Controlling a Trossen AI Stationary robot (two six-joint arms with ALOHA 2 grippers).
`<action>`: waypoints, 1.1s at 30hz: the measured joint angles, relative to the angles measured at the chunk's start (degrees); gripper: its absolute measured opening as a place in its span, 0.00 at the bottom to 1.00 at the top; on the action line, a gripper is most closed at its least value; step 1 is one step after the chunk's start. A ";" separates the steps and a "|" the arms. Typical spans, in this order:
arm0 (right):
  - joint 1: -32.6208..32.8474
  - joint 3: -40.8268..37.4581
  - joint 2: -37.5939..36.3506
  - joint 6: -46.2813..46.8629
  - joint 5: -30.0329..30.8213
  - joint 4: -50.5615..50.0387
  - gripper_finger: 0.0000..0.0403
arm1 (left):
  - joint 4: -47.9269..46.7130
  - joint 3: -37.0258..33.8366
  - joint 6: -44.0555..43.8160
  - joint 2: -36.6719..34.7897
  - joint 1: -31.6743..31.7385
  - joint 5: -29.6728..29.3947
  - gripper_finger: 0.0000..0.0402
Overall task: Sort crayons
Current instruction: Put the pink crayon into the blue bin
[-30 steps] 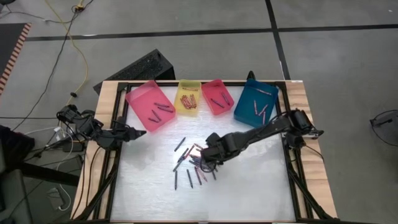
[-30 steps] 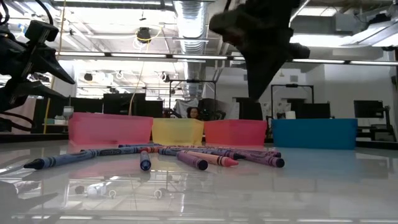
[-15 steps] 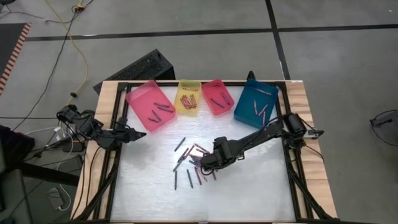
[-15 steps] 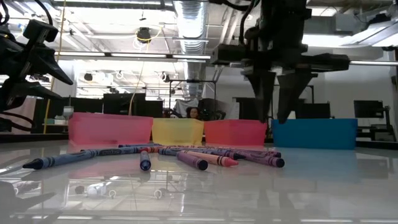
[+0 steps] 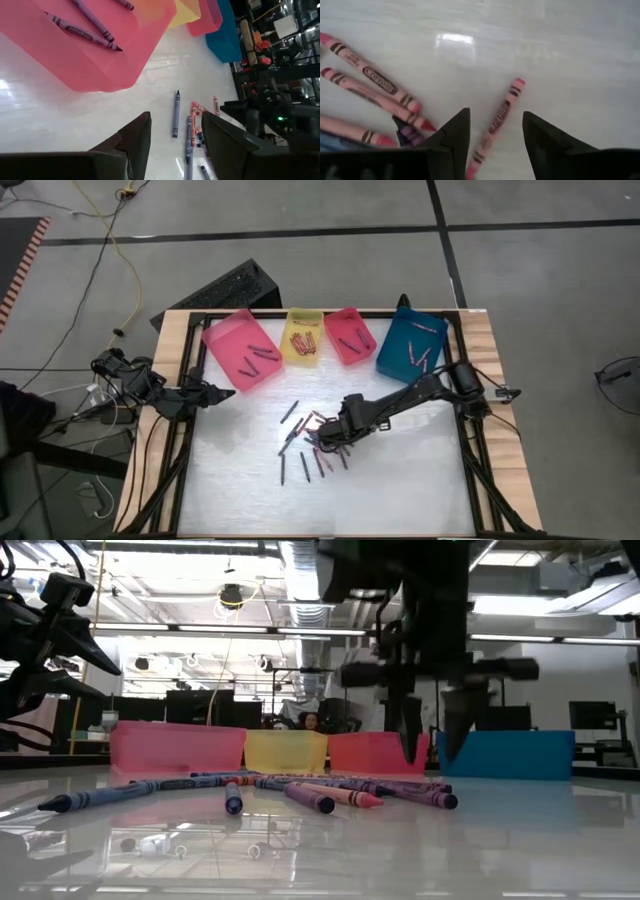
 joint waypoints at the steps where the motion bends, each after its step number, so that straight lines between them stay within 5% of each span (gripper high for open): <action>1: -0.21 0.00 0.56 -0.58 -0.55 0.48 0.43 | 0.01 0.00 0.00 0.00 -0.01 0.01 0.41; 9: -1.09 0.36 4.61 -2.16 -6.11 1.49 0.38 | 0.01 -0.02 -0.27 0.11 -0.01 0.15 0.41; 22: -0.90 0.20 4.60 -5.56 -4.24 2.73 0.15 | -0.08 -0.03 -0.36 0.39 0.01 -1.13 0.41; 33: -0.92 0.31 4.71 -10.00 -4.21 2.47 0.04 | -0.40 -0.02 0.68 0.39 0.01 -2.47 0.41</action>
